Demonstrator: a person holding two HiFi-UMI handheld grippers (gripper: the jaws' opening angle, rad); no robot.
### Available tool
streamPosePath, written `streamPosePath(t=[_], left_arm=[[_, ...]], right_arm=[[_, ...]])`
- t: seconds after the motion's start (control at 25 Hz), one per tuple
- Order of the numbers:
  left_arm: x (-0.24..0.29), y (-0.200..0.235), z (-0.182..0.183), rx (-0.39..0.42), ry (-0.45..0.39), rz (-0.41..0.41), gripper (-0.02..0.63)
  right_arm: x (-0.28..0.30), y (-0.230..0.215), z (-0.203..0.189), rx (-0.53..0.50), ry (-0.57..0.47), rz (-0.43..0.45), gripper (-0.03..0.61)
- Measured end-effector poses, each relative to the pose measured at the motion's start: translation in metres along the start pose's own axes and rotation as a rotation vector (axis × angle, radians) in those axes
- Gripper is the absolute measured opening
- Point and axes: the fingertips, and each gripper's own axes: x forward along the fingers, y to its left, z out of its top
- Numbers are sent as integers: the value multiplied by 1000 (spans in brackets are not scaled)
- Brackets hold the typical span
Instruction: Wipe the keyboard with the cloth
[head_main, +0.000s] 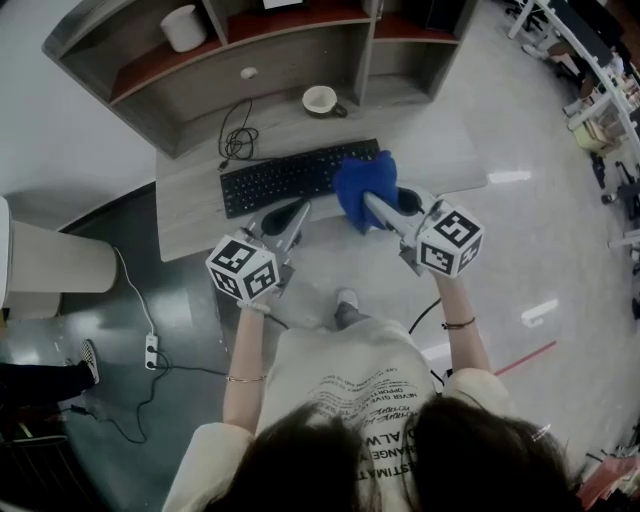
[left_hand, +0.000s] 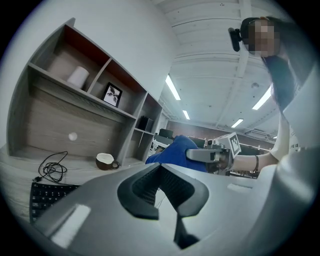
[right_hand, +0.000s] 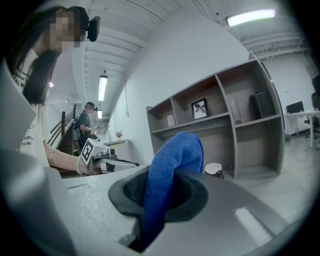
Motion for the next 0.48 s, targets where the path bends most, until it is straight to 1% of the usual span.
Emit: streamPosePath(t=[0.2, 0.48], left_arm=[[21, 10, -5, -19, 15, 16, -3], [46, 24, -23, -87, 42, 34, -3]], right_arm=[[5, -26, -4, 11, 15, 13, 52], [10, -55, -17, 36, 51, 31, 52]])
